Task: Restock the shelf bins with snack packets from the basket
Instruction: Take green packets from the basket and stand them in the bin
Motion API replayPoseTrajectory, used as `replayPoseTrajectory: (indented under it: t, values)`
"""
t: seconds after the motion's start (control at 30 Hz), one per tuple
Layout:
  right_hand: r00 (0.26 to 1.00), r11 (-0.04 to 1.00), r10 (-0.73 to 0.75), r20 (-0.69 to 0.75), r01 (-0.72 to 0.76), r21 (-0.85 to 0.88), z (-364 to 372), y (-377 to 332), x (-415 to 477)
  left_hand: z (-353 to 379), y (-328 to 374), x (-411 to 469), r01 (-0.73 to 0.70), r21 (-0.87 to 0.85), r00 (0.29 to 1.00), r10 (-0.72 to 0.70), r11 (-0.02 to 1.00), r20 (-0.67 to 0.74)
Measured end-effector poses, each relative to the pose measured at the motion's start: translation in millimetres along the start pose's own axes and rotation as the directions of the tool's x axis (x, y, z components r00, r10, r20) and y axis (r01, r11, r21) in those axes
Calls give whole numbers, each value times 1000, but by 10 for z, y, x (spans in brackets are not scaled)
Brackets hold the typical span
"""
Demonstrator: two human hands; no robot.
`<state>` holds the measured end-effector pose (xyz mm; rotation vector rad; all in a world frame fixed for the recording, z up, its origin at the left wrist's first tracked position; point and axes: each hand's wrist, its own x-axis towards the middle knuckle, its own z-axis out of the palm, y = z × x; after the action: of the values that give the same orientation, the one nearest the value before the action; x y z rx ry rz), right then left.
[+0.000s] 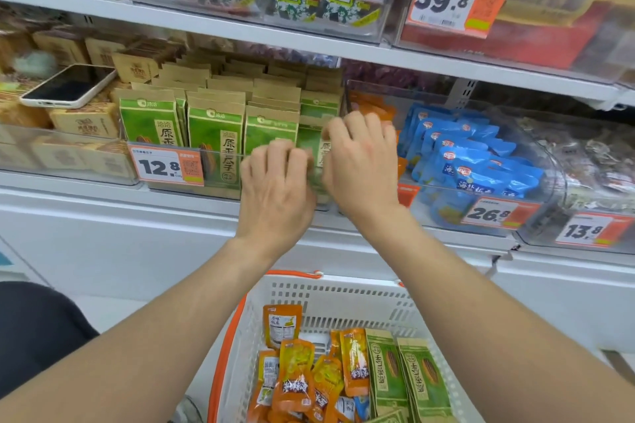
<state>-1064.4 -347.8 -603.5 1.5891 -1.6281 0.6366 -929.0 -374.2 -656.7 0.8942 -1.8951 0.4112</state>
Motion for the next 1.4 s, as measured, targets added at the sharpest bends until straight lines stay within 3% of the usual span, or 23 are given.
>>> replayPoseTrajectory:
  t: [0.07, 0.13, 0.2, 0.27, 0.3, 0.33, 0.4, 0.47, 0.57, 0.67, 0.73, 0.8, 0.9, 0.97, 1.07, 1.17, 1.27, 1.33, 1.4]
  values:
    - [998, 989, -57, -32, 61, 136, -76, 31, -319, 52, 57, -132, -99, -95, 984, 112, 991, 136]
    - [998, 972, -67, -3, 66, 225, -69, 119, -682, 87, 161, -267, -80, -159, 909, 138, 984, 393]
    - [997, 967, -14, 72, -5, 253, -33, 259, -1074, 107, 286, -397, 8, -121, 739, 75, 993, 669]
    - [967, 965, 77, 242, -133, 225, 3, 407, -1447, 141, 392, -545, 31, -79, 530, 50, 996, 847]
    - [913, 961, 96, 397, -189, 201, 42, 480, -1619, 160, 440, -620, 3, -85, 429, 76, 996, 900]
    - [810, 956, 90, 580, -234, 178, 74, 541, -1773, 169, 489, -695, -31, -115, 328, 119, 993, 937]
    - [535, 932, 35, 844, -322, 166, 147, 637, -2074, 186, 583, -839, -63, -203, 105, 209, 977, 972]
    - [312, 910, -34, 949, -384, 159, 172, 673, -2375, 191, 696, -958, -88, -276, -92, 268, 957, 959]
    - [92, 950, -135, 987, -270, 155, 206, 629, -2881, 227, 853, -1122, -199, -335, -230, 289, 921, 929]
    - [-99, 973, -197, 975, -139, 183, 179, 512, -3263, 292, 937, -1284, -262, -345, -296, 265, 901, 918]
    - [-157, 967, -254, 954, -52, 249, 126, 409, -3385, 319, 961, -1343, -281, -360, -322, 265, 890, 909]
    - [-180, 950, -303, 936, 27, 312, 79, 311, -3444, 322, 984, -1353, -300, -375, -333, 272, 877, 903]
    - [-147, 927, -338, 930, 116, 356, 43, 219, -3459, 313, 1016, -1320, -293, -380, -329, 281, 878, 902]
    - [-194, 929, -326, 925, 114, 351, 37, 202, -3438, 310, 1021, -1296, -258, -385, -319, 298, 886, 900]
    - [-237, 953, -297, 925, -129, 273, 66, 263, -3355, 295, 995, -1256, -186, -374, -299, 310, 909, 902]
    - [-106, 874, -257, 961, -449, 185, 101, 360, -3142, 236, 957, -1193, -157, -339, -304, 281, 928, 910]
    - [-6, 667, -155, 988, -739, 100, 98, 396, -2892, 179, 853, -1147, -123, -314, -265, 273, 941, 925]
    - [60, 517, -75, 995, -851, 90, 91, 392, -2748, 169, 751, -1126, -77, -324, -217, 301, 943, 928]
    - [115, 347, 15, 993, -932, 103, 105, 382, -2623, 184, 646, -1079, 83, -347, -127, 355, 934, 926]
